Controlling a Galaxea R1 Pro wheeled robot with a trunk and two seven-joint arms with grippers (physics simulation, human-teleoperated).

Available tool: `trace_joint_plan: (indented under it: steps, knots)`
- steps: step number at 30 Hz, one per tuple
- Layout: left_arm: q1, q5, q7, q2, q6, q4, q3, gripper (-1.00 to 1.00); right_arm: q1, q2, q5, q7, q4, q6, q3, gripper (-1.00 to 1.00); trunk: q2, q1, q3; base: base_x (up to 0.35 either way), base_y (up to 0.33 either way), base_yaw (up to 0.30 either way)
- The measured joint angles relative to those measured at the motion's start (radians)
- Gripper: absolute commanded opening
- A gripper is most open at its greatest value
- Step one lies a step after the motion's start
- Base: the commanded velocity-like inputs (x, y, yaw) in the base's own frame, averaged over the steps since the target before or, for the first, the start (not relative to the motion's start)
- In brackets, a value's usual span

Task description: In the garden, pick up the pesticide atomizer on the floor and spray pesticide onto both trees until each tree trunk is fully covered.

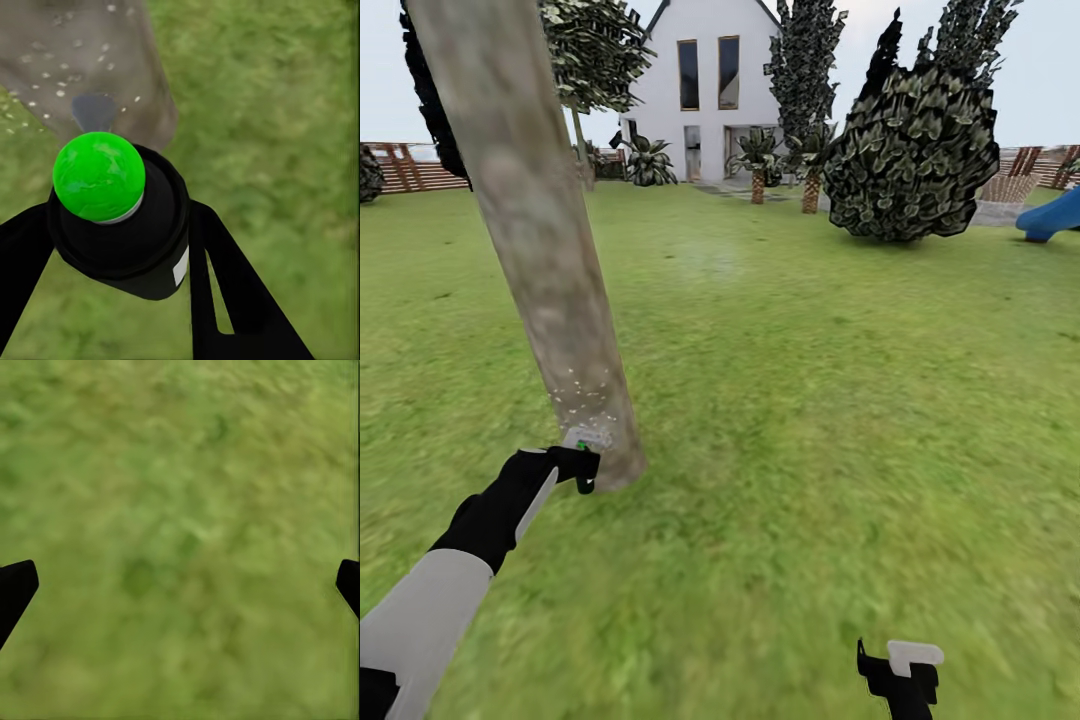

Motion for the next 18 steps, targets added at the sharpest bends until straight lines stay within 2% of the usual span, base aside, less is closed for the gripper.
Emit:
trace_joint_plan:
  steps: [18]
  knots:
    - [0.005, 0.001, 0.003, 0.004, 0.000, 0.006, 0.002, -1.00, 0.000, 0.000, 0.000, 0.000, 0.000, 0.000, 0.000, 1.00, 0.000, 0.000, 0.000, 0.164, -0.255, 0.000]
